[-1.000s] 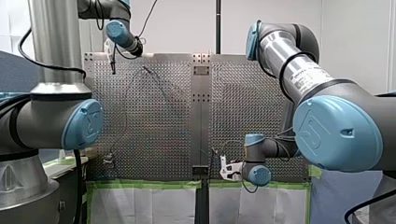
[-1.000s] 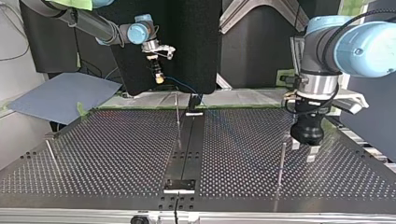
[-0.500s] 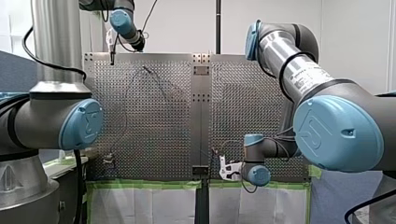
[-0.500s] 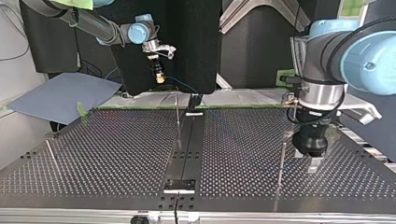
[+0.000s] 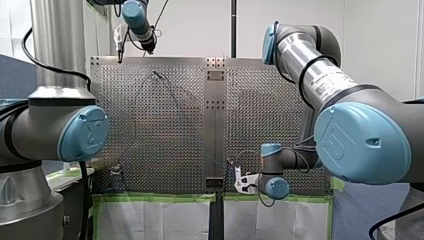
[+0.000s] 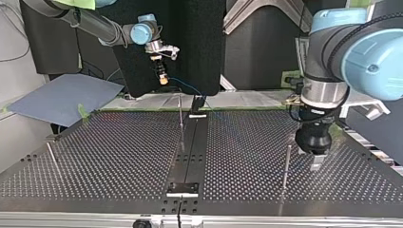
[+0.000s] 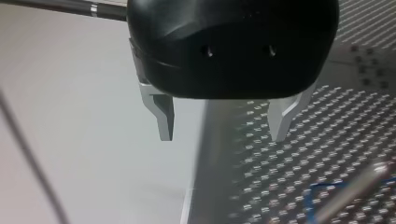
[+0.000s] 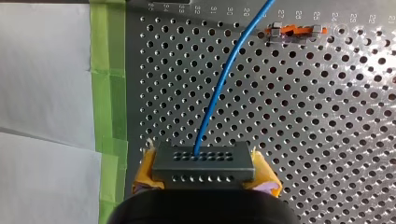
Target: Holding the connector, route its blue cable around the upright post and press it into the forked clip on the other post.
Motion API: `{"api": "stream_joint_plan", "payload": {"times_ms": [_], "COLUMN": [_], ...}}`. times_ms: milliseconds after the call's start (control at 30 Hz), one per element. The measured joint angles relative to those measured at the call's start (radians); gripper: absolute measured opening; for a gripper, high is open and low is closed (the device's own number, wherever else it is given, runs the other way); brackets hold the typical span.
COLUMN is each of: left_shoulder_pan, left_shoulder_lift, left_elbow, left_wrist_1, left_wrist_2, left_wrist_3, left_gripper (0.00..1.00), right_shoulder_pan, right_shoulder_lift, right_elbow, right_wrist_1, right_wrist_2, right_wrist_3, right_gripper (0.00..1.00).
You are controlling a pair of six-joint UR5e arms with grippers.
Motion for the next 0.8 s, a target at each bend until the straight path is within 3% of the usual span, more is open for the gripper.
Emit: {"api": "stream_joint_plan", "payload": {"times_ms": [333, 800], "left_shoulder_pan": [-0.032, -0.043], "left_shoulder_lift": [-0.013, -0.014], "left_elbow": [-0.007, -0.007], "left_wrist_1": [-0.099, -0.110], "left_wrist_2": [-0.007, -0.036], "left_wrist_3": [0.014, 0.001], "left_gripper": [1.00, 1.00], "right_shoulder_pan": [0.004, 0.005], "right_shoulder_lift": [0.000, 0.000], "right_elbow": [0.000, 0.000], "right_wrist_1": [0.001, 0.000], "right_wrist_2": [0.000, 0.000], "right_wrist_3": [0.000, 0.000], "right_gripper": [0.02, 0.02]}}
